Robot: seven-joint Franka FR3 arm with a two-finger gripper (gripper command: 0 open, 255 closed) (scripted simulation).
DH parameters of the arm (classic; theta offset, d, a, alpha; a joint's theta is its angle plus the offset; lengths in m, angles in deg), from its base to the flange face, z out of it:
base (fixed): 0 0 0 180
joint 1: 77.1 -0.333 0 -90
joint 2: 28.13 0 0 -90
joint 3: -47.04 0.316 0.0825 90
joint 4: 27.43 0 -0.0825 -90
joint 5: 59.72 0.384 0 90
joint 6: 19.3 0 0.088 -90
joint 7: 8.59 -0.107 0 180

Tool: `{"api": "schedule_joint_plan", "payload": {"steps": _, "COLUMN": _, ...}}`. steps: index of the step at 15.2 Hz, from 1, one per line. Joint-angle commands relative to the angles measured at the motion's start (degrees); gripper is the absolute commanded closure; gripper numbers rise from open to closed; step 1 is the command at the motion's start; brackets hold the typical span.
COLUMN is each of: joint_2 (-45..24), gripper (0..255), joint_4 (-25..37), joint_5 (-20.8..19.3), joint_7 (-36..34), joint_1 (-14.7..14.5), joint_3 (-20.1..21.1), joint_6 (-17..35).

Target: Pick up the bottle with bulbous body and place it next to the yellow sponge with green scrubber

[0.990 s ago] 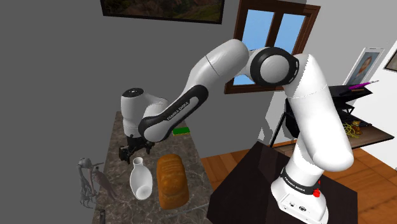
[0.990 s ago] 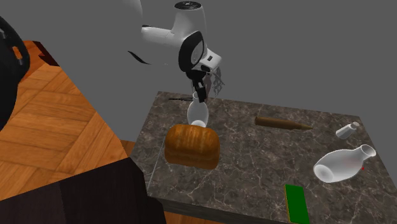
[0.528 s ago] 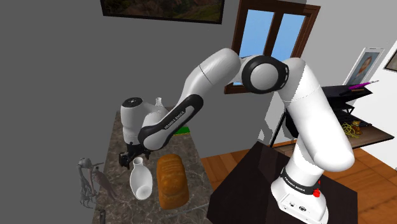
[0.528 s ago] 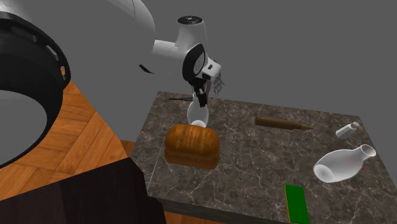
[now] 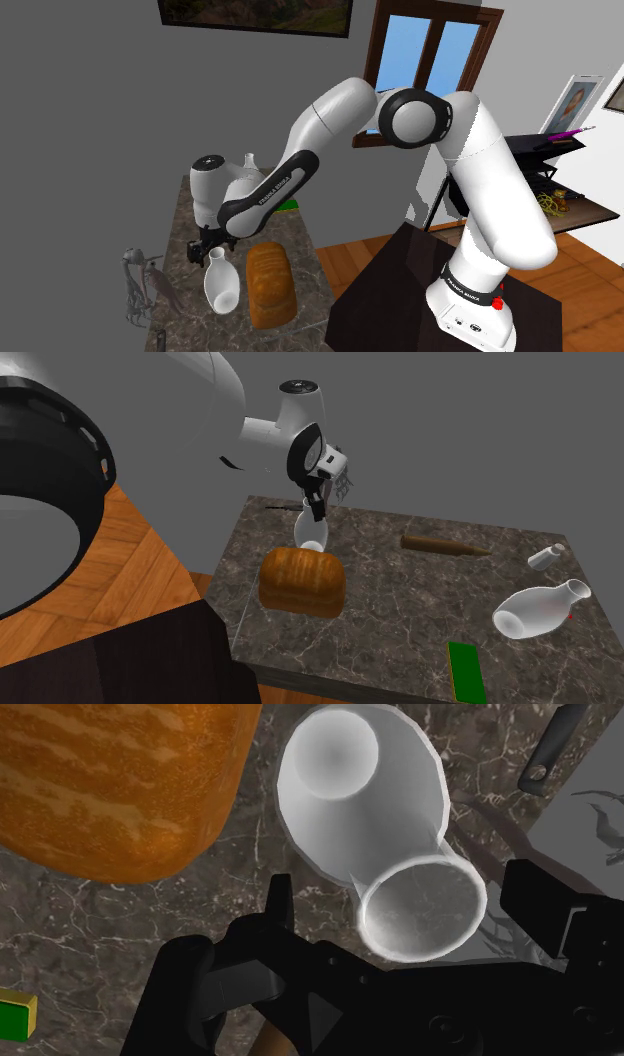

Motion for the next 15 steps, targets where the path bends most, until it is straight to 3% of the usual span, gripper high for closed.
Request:
{"api": "schedule_joint_plan", "payload": {"steps": 1, "joint_2": 0.00, "gripper": 255, "joint_4": 0.00, "joint_5": 0.00, "joint_7": 0.00, "joint_1": 0.00, "joint_3": 0.00, "joint_6": 0.00}}
{"api": "schedule_joint_plan", "payload": {"steps": 15, "joint_2": 2.67, "gripper": 255, "joint_4": -0.35, "joint_5": 0.92, "joint_7": 0.65, "joint_1": 0.59, "joint_3": 0.85, "joint_6": -2.31}}
